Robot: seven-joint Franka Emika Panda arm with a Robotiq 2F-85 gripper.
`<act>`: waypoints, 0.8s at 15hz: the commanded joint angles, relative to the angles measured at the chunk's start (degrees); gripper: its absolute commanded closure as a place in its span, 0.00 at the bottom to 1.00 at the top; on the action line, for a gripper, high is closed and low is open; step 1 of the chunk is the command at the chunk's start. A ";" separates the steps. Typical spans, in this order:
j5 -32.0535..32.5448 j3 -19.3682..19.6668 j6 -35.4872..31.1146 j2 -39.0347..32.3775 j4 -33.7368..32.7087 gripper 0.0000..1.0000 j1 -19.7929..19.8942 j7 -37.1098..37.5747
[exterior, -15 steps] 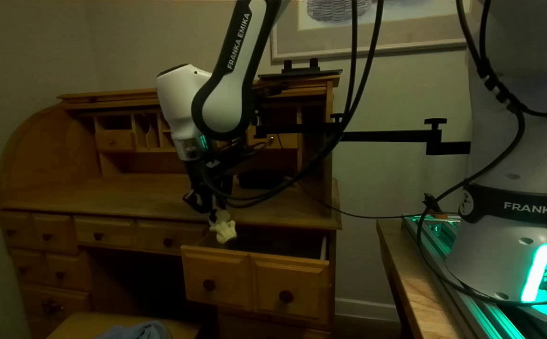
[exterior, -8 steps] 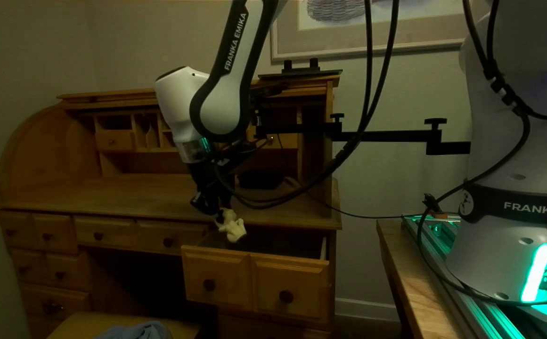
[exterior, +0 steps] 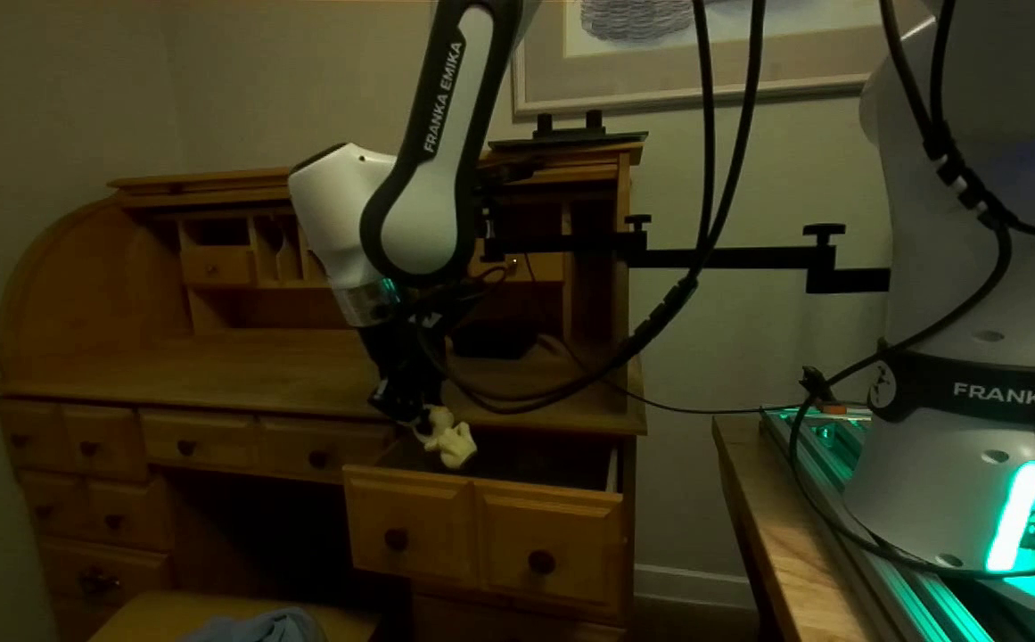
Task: Put the object on the dresser inside the open drawer
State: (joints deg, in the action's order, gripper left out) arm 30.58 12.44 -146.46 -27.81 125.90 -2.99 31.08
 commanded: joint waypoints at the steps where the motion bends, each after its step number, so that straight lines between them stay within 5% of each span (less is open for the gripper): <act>1: 1.37 2.98 -0.34 -0.51 0.58 0.92 -2.51 -0.76; 2: 1.46 3.41 -0.28 -0.68 0.59 0.92 -2.83 -0.75; 3: 1.38 3.83 0.06 -0.85 0.52 0.42 -3.18 -0.60; 5: 1.42 4.50 0.01 -1.14 0.48 0.36 -3.65 -0.53; 10: 1.14 5.33 0.23 -1.26 0.48 0.01 -4.18 -0.63; 12: 0.24 5.05 0.58 -0.85 0.55 0.00 -4.00 -0.78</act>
State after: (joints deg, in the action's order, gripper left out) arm 30.89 16.79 -146.46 -29.31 125.89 -6.13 30.88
